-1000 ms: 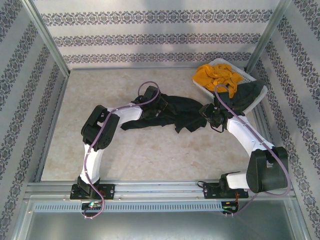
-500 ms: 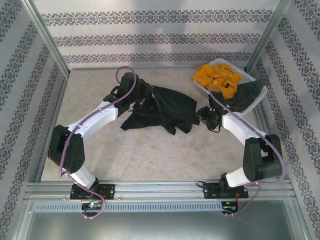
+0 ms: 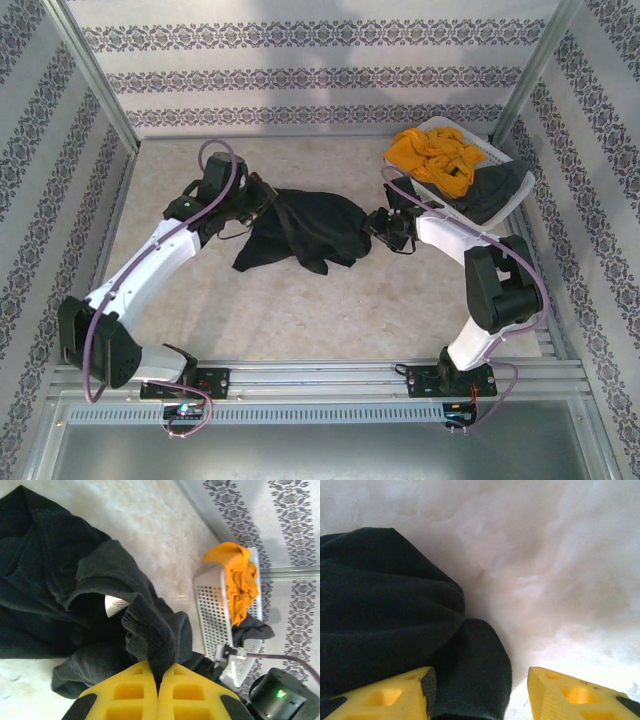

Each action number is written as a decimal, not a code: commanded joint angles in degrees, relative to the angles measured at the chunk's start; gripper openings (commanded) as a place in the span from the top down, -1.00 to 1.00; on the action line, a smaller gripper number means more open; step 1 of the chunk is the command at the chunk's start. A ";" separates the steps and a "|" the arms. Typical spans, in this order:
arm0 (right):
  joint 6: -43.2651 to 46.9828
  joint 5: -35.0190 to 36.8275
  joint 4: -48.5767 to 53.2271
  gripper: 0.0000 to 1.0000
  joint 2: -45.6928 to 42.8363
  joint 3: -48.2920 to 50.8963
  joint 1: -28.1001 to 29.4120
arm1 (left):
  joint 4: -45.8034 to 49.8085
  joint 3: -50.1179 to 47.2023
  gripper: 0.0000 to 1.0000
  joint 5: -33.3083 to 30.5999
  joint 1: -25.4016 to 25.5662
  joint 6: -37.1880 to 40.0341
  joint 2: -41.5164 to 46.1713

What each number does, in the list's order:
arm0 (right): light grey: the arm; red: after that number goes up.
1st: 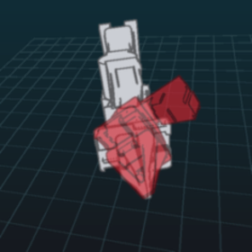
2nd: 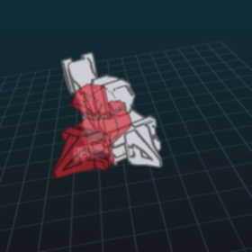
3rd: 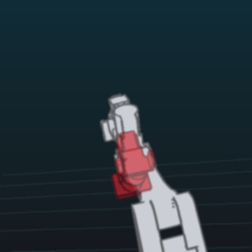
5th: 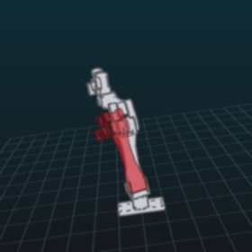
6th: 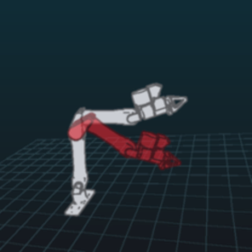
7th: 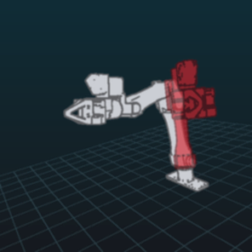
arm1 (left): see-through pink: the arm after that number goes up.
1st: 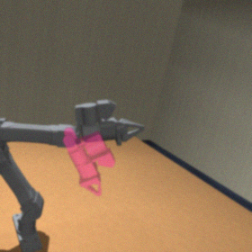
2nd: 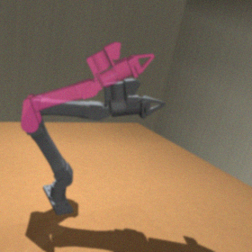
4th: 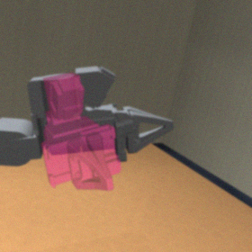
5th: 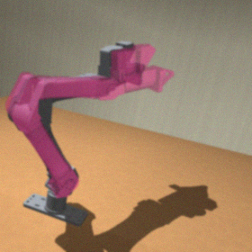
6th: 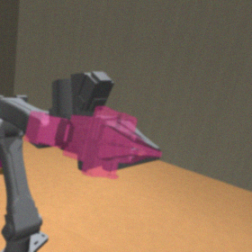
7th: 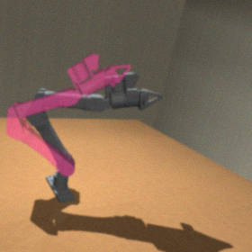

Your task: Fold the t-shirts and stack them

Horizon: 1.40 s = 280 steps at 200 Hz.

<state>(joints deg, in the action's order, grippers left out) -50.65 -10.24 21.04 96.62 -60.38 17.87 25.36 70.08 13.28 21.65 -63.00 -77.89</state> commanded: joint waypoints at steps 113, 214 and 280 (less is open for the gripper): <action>3.97 -0.22 4.64 0.04 0.47 -4.47 3.66 | -2.23 -7.09 0.01 -3.29 -8.68 13.40 -13.35; 6.70 -4.25 5.04 0.04 -1.88 -5.40 4.03 | -11.59 -22.33 0.24 2.85 -0.44 15.04 -5.40; 5.92 -4.88 4.89 0.06 -2.03 -4.50 4.11 | -11.10 -19.09 0.28 0.86 1.66 15.90 -12.92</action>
<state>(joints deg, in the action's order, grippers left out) -44.99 -14.48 25.45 96.03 -64.03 21.28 15.77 48.49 15.62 22.59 -48.56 -89.32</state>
